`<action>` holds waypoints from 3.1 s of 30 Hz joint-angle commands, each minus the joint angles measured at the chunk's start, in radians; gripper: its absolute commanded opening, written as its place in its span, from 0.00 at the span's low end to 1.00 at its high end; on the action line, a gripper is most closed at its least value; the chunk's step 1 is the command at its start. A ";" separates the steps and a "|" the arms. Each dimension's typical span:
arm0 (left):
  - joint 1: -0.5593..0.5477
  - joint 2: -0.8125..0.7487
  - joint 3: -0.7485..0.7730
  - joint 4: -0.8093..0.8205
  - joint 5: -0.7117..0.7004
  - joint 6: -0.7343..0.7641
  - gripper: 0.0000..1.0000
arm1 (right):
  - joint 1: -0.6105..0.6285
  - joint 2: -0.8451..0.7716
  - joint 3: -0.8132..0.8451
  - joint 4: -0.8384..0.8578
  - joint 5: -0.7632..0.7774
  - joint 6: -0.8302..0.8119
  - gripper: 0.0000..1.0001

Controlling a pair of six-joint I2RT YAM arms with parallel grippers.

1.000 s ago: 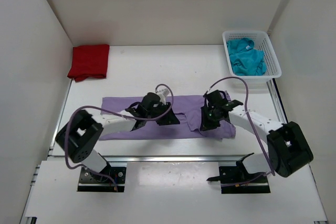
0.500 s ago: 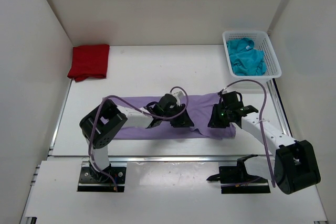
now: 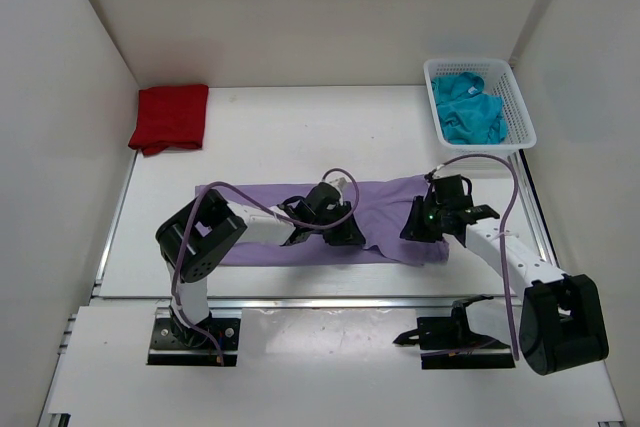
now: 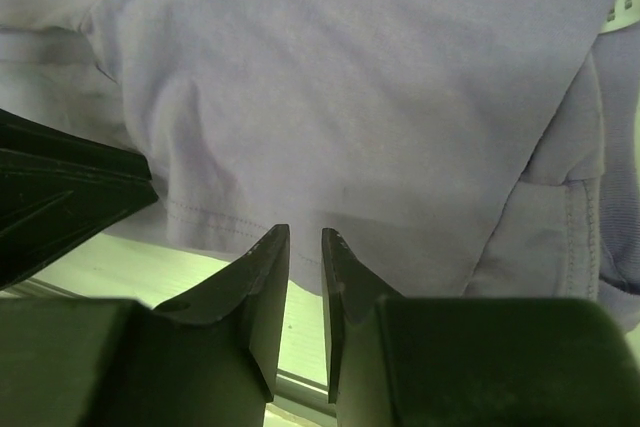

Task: Fold and stack the t-shirts
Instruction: Fold the other side of the tshirt into a rectangle

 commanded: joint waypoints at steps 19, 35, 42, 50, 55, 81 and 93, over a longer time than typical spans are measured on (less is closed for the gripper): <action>-0.020 -0.017 -0.009 0.069 0.020 -0.074 0.00 | -0.075 -0.018 -0.049 0.081 -0.009 0.035 0.17; 0.040 -0.132 -0.165 0.091 0.097 -0.129 0.00 | -0.114 -0.001 -0.137 0.138 0.040 0.092 0.18; 0.003 -0.078 -0.116 0.169 0.106 -0.172 0.36 | -0.109 -0.017 -0.149 0.150 0.018 0.087 0.17; 0.003 -0.023 -0.087 0.141 0.046 -0.183 0.33 | -0.106 -0.041 -0.152 0.161 0.002 0.089 0.18; 0.003 -0.002 -0.076 0.138 0.032 -0.184 0.33 | -0.094 -0.039 -0.166 0.164 -0.005 0.093 0.17; 0.018 -0.049 -0.154 0.207 0.070 -0.275 0.00 | -0.157 -0.070 -0.239 0.182 0.009 0.121 0.14; 0.035 -0.120 -0.216 0.150 0.069 -0.220 0.11 | -0.183 -0.106 -0.233 0.162 0.054 0.128 0.14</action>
